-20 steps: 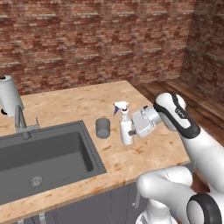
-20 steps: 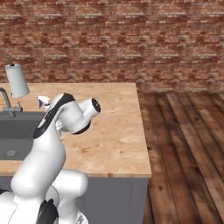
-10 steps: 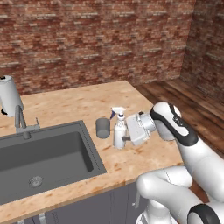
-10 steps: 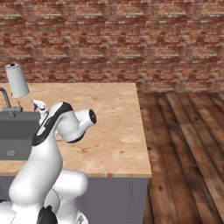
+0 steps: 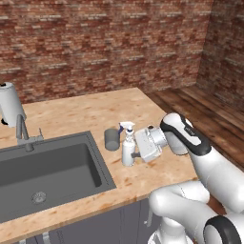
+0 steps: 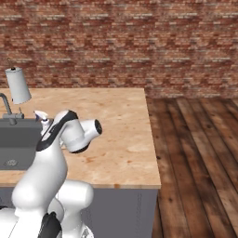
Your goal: Open the cabinet. Pick the spray and place it next to the sink. Then close the cabinet.
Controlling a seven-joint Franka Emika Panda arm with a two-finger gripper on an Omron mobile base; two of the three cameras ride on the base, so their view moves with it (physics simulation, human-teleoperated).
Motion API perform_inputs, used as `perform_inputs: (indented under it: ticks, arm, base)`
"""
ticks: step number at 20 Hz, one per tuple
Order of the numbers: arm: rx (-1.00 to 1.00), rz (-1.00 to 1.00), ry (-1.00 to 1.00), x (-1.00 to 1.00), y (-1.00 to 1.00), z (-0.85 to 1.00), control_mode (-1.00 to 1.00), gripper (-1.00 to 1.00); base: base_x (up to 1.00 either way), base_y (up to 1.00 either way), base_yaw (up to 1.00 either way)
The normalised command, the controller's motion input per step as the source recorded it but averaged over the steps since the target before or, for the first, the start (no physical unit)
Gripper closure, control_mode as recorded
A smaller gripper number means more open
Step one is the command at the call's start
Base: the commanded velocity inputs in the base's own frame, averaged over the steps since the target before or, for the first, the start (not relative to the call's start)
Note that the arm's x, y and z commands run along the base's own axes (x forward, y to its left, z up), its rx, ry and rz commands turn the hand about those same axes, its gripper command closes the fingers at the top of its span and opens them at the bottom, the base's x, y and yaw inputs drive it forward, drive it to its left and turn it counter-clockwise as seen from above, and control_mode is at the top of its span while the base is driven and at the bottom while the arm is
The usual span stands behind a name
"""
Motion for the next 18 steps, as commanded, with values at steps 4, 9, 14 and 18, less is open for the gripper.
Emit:
perform_inputs:
  ticks: [4, 9, 14, 18]
  arm:
    - [0.0, 0.0, 0.02, 0.08, 0.0, -0.29, -1.0, 1.0]
    - [0.0, 0.0, 0.0, 0.1, 0.0, -0.42, -1.0, 1.0]
    - [0.0, 0.0, 0.0, 0.0, 0.0, -0.24, -1.0, 1.0]
    - [0.0, 0.0, 0.0, 0.0, 0.01, -0.03, -1.0, 1.0]
  base:
    - [0.0, 0.0, 0.0]
    - [0.0, 0.0, 0.0]
    - [0.0, 0.0, 0.0]
    - [0.0, 0.0, 0.0]
